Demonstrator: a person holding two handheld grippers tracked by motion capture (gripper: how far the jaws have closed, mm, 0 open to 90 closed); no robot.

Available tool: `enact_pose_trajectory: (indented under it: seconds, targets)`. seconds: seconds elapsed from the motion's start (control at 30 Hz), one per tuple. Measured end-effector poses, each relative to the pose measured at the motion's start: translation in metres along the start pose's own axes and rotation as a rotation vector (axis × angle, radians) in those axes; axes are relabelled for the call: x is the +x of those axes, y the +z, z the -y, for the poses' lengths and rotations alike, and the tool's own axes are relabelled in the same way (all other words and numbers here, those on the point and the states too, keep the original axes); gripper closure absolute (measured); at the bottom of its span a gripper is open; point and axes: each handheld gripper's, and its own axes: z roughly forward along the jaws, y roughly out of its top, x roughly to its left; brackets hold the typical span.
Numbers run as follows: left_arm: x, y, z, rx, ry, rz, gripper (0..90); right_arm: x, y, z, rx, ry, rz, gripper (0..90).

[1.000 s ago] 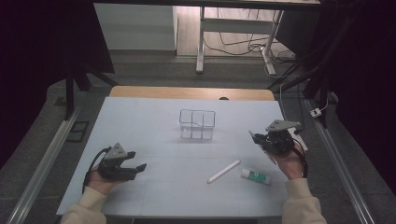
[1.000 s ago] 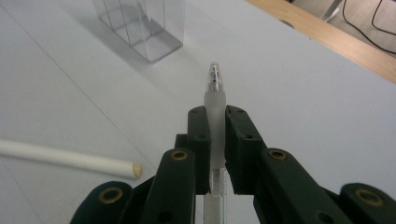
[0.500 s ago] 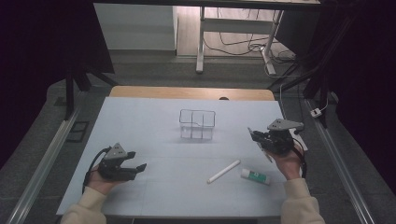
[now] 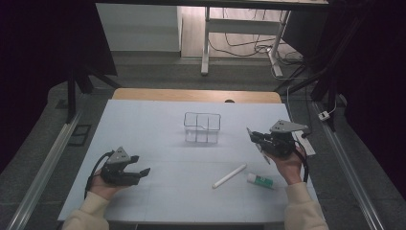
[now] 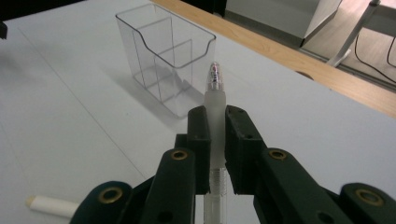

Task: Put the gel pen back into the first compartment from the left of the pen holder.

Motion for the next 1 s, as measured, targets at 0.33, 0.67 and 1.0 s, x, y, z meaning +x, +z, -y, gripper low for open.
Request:
enact_pose_trajectory:
  seconds: [0.33,0.67,1.0]
  targets:
    - [0.000,0.000,0.000,0.000,0.000,-0.001,31.2,0.006,0.001,-0.007,-0.055,-0.002,-0.004,80.0]
    - [0.000,0.000,0.000,-0.001,0.001,-0.003,31.2,0.012,0.003,-0.013,-0.085,-0.014,-0.017,80.0]
    - [0.002,-0.001,0.000,-0.004,-0.008,-0.004,31.1,0.020,0.014,-0.021,-0.128,0.002,-0.034,80.0]
